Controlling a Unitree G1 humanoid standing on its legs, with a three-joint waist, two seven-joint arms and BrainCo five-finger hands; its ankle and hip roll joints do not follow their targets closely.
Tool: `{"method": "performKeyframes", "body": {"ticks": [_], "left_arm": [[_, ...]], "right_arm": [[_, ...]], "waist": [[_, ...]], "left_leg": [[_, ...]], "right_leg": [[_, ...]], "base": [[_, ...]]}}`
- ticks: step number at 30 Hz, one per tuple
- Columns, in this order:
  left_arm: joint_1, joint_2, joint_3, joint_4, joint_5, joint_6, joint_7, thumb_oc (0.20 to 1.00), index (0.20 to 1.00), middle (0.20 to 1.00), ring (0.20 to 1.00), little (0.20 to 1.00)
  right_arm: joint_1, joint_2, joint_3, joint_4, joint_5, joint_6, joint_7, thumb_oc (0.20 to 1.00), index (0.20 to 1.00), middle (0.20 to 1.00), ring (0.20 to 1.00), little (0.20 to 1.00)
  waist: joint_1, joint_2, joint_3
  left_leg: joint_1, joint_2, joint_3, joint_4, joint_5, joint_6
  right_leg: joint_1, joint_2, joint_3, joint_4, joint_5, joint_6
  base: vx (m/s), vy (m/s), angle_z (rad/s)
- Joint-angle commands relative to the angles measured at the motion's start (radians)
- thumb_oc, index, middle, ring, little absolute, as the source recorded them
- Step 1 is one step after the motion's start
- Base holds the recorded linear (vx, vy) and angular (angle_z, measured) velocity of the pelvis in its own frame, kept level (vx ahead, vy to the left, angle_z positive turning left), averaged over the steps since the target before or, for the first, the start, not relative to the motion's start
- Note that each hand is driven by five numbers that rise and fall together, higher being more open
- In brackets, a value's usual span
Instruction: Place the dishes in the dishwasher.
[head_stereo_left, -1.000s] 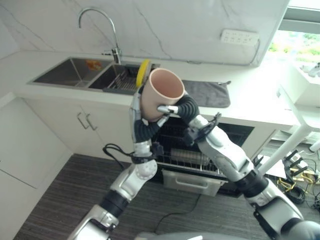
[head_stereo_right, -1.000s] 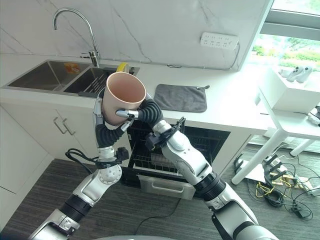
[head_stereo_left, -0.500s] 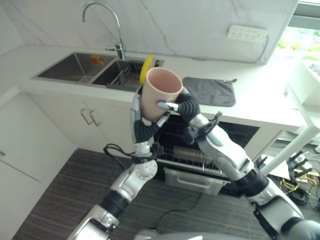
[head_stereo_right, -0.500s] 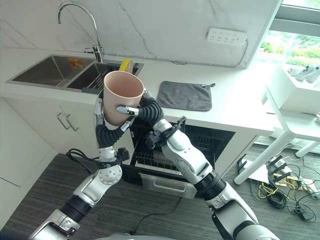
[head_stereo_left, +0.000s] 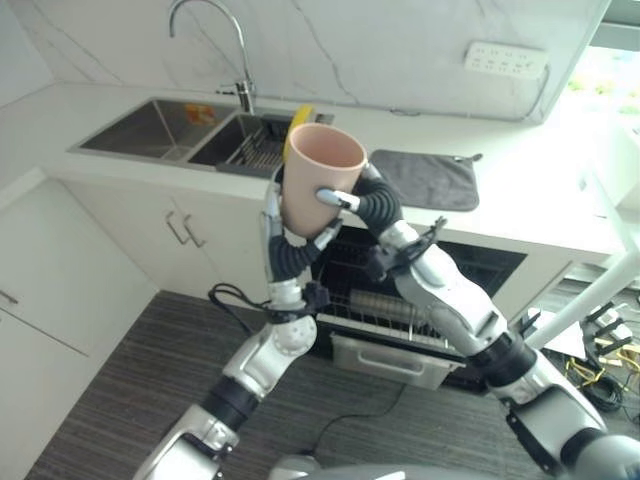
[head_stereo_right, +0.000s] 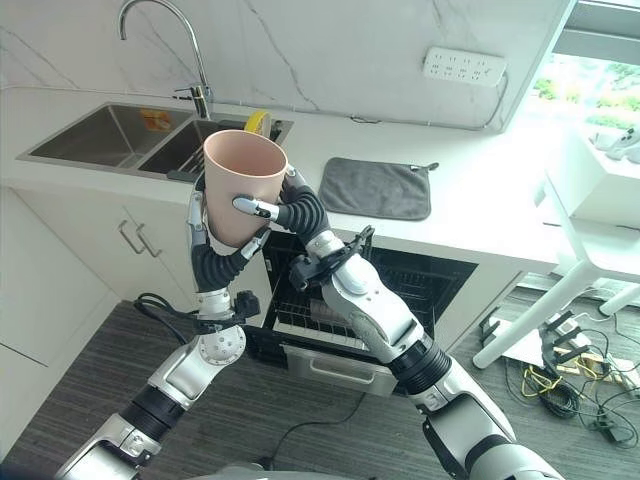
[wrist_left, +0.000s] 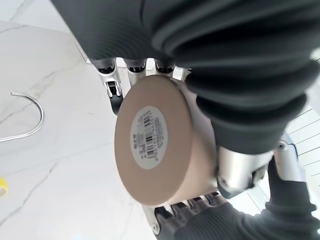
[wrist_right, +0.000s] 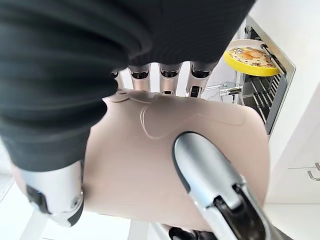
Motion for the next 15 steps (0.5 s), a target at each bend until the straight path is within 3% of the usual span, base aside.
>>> {"method": "performKeyframes", "body": {"ticks": [1,6,11,15], "left_arm": [[-0.101,0.021,-0.128,0.012,0.063,-0.020,-0.032,1.000,1.000,1.000,1.000,1.000],[-0.093,0.017,-0.130,0.020,0.066,-0.016,-0.021,1.000,1.000,1.000,1.000,1.000],[-0.083,0.028,-0.122,0.024,0.083,-0.003,0.003,1.000,1.000,1.000,1.000,1.000],[-0.077,0.036,-0.114,0.033,0.094,0.009,0.030,1.000,1.000,1.000,1.000,1.000]], "right_arm": [[-0.171,0.090,0.000,0.000,0.041,-0.118,-0.032,0.200,0.200,0.200,0.200,0.200],[-0.165,0.103,-0.020,0.005,0.080,-0.172,-0.106,0.200,0.200,0.200,0.200,0.200],[-0.155,0.107,-0.087,0.015,0.091,-0.292,-0.207,0.200,0.200,0.200,0.200,0.200],[-0.135,0.085,-0.136,-0.014,0.126,-0.354,-0.218,0.200,0.200,0.200,0.200,0.200]], "waist": [[0.021,-0.034,-0.006],[0.020,-0.028,-0.006],[0.014,-0.022,-0.005],[0.002,-0.018,-0.005]], "left_leg": [[0.003,-0.020,0.024,0.100,-0.137,-0.032],[0.005,-0.018,0.027,0.099,-0.135,-0.033],[0.005,-0.014,0.034,0.100,-0.133,-0.034],[0.008,-0.011,0.041,0.098,-0.133,-0.033]], "right_leg": [[0.030,-0.051,0.077,0.093,-0.153,0.039],[0.032,-0.053,0.074,0.093,-0.153,0.038],[0.033,-0.054,0.070,0.093,-0.152,0.037],[0.032,-0.053,0.075,0.091,-0.151,0.036]], "base": [[0.00,0.000,0.00],[0.00,0.000,0.05],[0.00,0.000,0.00],[0.00,0.000,0.00]]}}
